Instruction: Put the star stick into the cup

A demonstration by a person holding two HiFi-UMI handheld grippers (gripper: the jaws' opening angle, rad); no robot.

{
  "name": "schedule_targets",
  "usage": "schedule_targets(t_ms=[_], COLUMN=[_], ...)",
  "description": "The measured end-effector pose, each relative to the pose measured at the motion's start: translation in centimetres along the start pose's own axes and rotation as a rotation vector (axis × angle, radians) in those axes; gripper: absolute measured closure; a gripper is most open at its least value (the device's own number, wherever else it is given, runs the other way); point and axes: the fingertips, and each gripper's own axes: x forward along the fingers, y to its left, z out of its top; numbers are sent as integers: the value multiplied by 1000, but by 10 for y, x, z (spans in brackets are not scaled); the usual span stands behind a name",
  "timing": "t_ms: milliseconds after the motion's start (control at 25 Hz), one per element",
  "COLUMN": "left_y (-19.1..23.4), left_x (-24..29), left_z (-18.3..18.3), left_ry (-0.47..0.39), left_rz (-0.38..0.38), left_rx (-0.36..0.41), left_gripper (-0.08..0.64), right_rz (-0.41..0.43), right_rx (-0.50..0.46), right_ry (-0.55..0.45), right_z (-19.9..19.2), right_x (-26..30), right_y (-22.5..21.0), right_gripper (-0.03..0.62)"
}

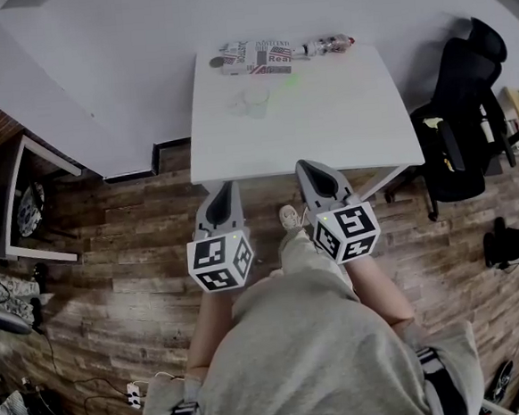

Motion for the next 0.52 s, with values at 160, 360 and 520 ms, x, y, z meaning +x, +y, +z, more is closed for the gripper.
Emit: schedule_targets(t_ms=[160, 360, 520], left_y=[-2, -2, -2], left_x=[4, 8, 13], left_z=[-1, -2, -2], left_ry=[5, 8, 10], left_rz=[-3, -1, -1], left_rx=[3, -1, -2], left_gripper=[543, 543, 543], right_rz=[0, -1, 6], right_rx=[0, -1, -2], right_ry=[1, 4, 6], right_z=[1, -1, -1], right_x=[0, 1, 4], right_y=[-4, -7, -10], right_gripper=[597, 597, 597])
